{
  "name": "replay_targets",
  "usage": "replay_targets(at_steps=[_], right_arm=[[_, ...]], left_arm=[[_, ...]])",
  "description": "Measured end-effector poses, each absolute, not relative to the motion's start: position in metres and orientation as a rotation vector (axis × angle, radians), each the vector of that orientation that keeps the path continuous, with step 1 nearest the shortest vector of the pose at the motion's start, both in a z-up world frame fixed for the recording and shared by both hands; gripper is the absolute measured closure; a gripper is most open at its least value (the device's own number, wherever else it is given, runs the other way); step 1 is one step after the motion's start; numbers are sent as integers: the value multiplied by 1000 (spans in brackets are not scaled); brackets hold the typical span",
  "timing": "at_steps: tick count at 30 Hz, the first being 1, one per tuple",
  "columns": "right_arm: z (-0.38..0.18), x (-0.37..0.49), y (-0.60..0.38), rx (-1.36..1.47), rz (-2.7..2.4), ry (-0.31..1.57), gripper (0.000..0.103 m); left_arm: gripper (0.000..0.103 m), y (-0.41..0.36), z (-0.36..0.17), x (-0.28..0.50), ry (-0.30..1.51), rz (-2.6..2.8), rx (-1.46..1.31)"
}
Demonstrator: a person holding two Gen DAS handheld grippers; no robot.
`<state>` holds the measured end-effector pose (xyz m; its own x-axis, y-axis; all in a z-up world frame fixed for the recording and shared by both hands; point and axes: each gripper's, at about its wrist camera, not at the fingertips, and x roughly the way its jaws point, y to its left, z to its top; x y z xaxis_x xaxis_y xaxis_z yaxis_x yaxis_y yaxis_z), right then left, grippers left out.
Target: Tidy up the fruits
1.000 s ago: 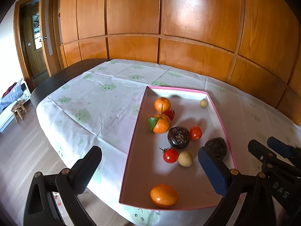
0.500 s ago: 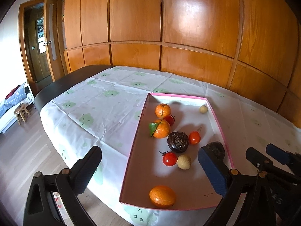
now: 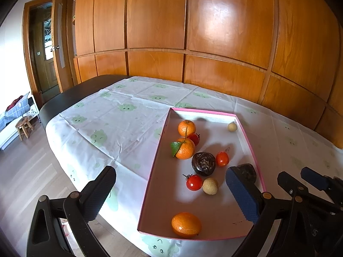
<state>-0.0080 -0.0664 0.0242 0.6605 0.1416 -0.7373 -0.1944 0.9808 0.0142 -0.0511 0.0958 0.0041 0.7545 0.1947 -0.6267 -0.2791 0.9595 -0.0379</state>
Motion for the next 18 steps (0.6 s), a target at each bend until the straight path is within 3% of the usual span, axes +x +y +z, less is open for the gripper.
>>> replay_targets(at_steps=[18], right_arm=[[26,-9,-65,-79,201,825,48]], left_arm=[[0,99,6,-53,657,275,-140]])
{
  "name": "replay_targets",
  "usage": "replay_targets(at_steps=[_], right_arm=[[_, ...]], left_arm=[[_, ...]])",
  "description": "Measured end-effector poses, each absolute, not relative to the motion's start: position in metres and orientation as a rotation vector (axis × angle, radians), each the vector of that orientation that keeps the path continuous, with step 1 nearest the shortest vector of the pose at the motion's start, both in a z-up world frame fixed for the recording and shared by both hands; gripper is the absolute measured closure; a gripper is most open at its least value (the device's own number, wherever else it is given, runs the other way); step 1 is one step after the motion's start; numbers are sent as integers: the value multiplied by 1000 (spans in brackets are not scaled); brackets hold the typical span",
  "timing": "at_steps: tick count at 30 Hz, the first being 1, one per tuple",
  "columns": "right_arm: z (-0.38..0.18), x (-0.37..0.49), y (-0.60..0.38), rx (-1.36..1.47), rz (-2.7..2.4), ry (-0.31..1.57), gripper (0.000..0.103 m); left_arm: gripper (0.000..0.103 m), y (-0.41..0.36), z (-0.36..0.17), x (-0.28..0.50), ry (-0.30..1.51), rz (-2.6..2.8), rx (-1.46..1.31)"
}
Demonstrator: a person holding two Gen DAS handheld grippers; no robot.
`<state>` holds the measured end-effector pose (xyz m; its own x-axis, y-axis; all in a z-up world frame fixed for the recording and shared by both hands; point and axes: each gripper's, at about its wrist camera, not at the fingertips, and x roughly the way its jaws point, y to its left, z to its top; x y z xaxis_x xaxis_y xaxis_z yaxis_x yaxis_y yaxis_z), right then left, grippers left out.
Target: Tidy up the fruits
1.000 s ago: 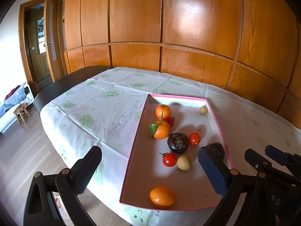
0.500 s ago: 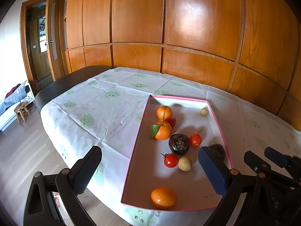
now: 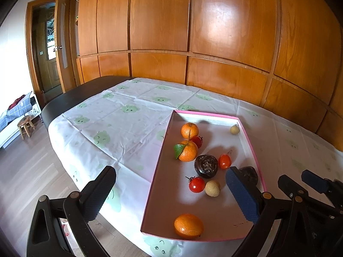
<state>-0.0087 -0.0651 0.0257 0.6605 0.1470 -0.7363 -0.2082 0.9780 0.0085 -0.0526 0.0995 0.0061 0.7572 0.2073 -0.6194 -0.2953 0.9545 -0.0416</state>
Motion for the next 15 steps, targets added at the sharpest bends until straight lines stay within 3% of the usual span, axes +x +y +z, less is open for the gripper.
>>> replay_targets(at_steps=[15], right_arm=[[23,-9,-65,-81,208,832,48]], left_arm=[[1,95,8,-55,637,268,-114]])
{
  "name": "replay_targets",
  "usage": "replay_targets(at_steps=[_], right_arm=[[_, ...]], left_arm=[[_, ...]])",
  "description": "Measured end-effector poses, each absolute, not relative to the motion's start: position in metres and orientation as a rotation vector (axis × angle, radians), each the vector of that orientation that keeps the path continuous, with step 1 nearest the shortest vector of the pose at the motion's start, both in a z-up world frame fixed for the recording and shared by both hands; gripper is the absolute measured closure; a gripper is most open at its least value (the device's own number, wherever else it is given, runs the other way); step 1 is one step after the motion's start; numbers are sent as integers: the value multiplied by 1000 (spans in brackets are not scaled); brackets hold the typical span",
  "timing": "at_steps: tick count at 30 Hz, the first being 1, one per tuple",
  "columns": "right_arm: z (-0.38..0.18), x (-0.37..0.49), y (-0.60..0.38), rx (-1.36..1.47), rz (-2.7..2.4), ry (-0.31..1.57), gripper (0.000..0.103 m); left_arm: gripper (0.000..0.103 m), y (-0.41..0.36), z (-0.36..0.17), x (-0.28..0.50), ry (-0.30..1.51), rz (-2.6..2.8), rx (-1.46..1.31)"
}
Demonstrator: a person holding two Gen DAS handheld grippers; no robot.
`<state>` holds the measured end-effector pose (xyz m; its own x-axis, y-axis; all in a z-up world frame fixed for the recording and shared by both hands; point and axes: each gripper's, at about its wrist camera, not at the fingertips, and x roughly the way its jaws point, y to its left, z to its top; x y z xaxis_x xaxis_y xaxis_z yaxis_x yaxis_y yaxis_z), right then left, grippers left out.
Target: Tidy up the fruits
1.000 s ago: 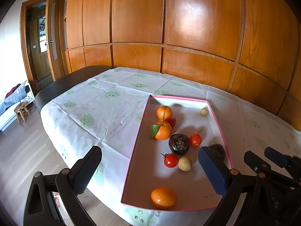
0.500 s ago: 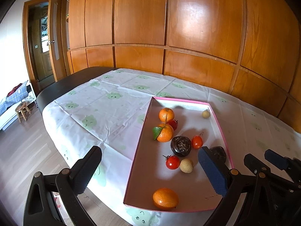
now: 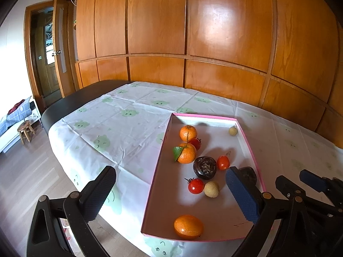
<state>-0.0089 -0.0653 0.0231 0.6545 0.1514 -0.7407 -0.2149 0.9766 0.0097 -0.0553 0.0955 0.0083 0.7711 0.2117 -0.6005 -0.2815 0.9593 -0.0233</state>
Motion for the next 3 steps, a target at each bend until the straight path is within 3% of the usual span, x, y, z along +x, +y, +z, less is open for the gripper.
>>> replay_targets(at_steps=[3], right_arm=[[25,-8,-70,-78,213,828,48]], left_arm=[[1,96,8,-55,641,265,-122]])
